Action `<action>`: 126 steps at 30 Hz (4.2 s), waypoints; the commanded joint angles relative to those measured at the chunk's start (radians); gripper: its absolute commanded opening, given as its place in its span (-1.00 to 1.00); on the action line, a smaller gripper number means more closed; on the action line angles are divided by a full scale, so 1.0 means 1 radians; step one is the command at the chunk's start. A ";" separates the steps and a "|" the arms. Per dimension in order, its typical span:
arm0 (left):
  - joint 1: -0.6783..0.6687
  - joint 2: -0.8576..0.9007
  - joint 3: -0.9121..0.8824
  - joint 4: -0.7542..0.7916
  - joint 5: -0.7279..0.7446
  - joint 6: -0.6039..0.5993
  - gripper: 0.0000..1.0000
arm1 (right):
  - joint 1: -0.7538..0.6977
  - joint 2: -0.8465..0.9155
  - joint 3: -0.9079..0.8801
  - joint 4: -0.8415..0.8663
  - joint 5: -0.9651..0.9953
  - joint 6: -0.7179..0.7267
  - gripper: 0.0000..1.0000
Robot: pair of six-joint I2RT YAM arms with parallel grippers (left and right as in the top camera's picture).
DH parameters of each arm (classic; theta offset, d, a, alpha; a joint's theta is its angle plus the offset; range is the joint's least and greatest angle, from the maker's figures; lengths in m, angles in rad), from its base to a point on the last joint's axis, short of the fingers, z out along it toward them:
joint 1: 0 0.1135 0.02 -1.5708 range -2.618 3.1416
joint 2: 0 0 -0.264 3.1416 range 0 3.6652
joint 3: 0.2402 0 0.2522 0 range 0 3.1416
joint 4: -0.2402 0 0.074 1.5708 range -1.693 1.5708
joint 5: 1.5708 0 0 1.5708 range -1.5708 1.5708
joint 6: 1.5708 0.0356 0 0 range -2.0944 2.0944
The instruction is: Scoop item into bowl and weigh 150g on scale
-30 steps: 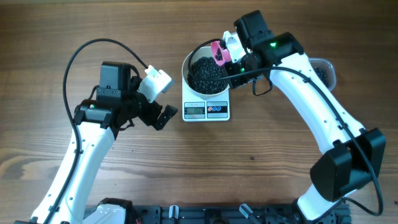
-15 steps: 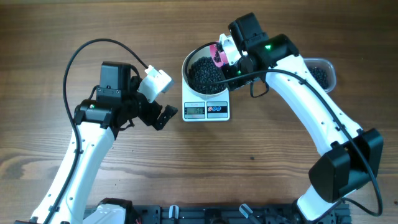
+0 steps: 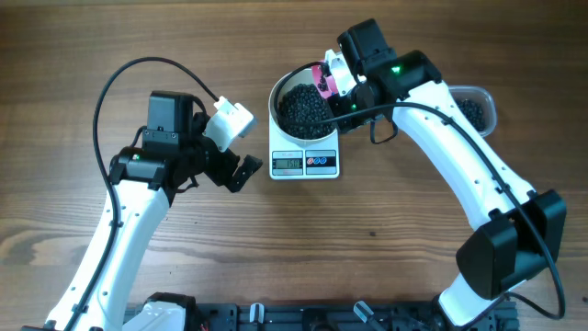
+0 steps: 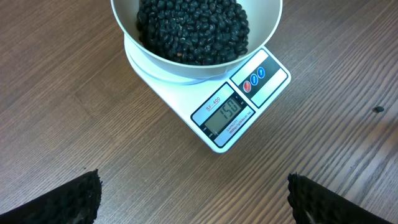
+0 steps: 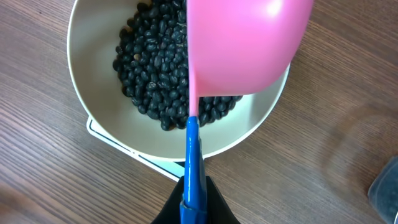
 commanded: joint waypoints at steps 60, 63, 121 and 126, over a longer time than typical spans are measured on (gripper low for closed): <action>0.005 -0.003 -0.006 0.003 0.006 -0.003 1.00 | -0.244 -0.028 0.019 0.080 -0.626 -0.065 -0.92; 0.005 -0.003 -0.006 0.003 0.006 -0.003 1.00 | -0.286 -0.035 0.019 0.079 -0.665 -0.065 -0.91; 0.005 -0.003 -0.006 0.003 0.005 -0.003 1.00 | -0.404 -0.098 -0.110 -0.219 0.221 0.272 -0.91; 0.005 -0.003 -0.006 0.003 0.006 -0.003 0.99 | -0.505 -0.098 -0.205 -0.055 -0.159 0.275 -0.92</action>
